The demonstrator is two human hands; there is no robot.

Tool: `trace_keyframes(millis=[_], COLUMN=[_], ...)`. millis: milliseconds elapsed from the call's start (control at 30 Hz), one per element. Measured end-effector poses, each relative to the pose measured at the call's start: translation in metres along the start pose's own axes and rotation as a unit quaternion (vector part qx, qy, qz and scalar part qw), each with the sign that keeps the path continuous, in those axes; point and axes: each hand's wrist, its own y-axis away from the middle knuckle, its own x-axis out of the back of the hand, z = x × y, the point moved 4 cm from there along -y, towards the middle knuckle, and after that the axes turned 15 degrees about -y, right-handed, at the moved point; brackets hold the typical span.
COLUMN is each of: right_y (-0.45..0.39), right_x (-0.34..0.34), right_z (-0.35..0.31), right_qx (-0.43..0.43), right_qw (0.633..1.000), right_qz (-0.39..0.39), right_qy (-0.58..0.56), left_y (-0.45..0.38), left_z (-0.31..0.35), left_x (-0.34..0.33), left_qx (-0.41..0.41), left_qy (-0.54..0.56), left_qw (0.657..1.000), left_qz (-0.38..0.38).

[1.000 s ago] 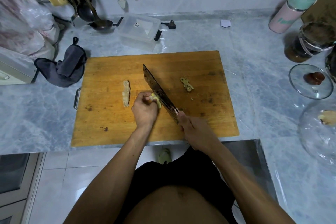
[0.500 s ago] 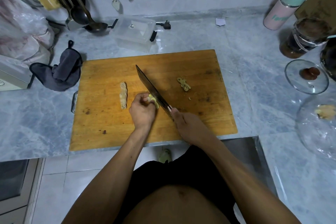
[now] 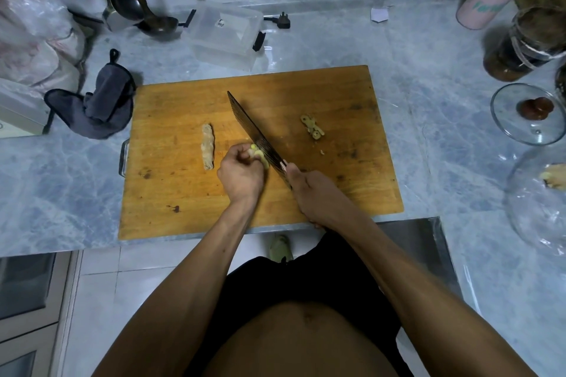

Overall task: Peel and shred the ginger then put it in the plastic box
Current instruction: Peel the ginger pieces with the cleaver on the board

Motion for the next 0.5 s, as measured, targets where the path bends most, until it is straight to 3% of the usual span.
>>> trace_keyframes(millis=[500], right_y=[-0.005], right_x=[-0.01], right_z=[0.005], right_qx=[0.003], right_qw=[0.998], right_qz=[0.022], right_qy=[0.051], left_y=[-0.002], left_z=[-0.011], left_x=[-0.001], left_qx=[-0.029], left_qy=[0.024], left_qw=[0.998], left_qz=[-0.041])
